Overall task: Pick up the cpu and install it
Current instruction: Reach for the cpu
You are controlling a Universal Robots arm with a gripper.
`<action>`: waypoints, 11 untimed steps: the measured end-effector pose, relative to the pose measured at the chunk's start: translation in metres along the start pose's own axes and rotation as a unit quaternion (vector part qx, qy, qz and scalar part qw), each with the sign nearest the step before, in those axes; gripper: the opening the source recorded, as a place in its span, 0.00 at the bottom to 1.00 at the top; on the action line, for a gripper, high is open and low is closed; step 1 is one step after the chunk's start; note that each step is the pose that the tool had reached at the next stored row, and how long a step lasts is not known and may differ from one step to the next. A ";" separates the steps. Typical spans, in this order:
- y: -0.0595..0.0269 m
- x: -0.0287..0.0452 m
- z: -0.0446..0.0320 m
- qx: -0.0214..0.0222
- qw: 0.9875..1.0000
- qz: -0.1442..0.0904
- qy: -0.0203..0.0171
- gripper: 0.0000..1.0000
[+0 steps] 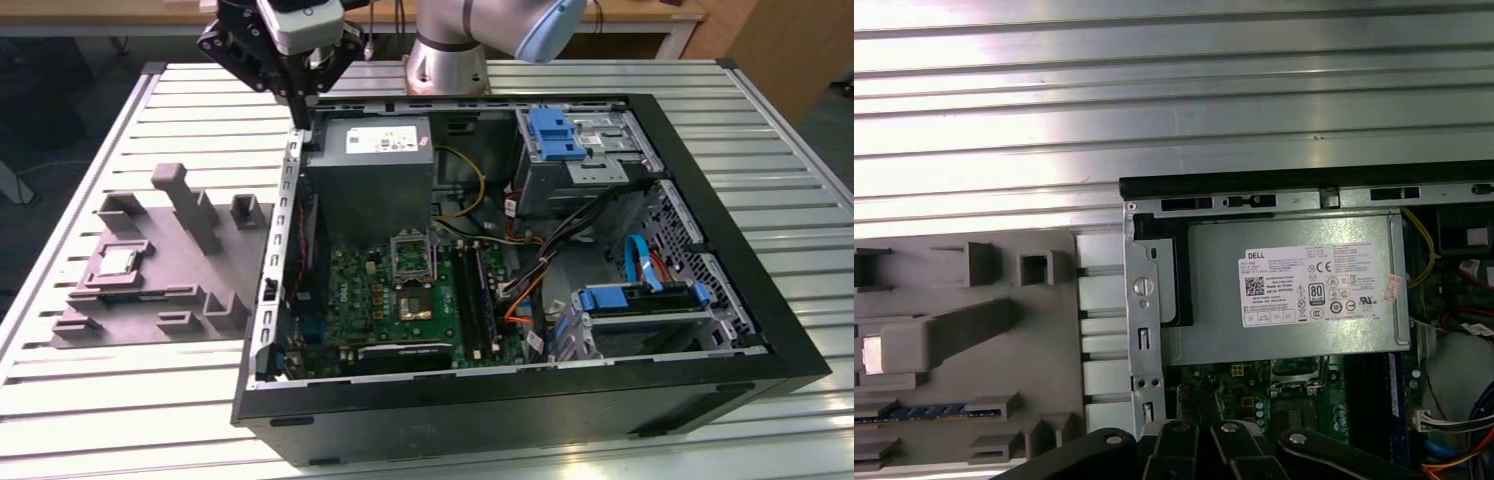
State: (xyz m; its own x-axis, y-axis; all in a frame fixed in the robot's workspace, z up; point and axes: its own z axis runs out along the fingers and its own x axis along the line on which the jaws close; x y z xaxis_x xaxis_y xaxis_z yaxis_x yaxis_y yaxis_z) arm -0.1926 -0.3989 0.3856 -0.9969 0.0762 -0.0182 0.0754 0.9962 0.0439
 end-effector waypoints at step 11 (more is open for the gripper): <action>-0.0002 0.0024 0.0000 0.000 1.000 0.000 0.000 0.11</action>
State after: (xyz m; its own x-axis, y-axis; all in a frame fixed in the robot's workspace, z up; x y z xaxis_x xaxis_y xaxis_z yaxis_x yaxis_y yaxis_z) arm -0.1950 -0.3989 0.3856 -0.9969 0.0762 -0.0183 0.0753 0.9962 0.0439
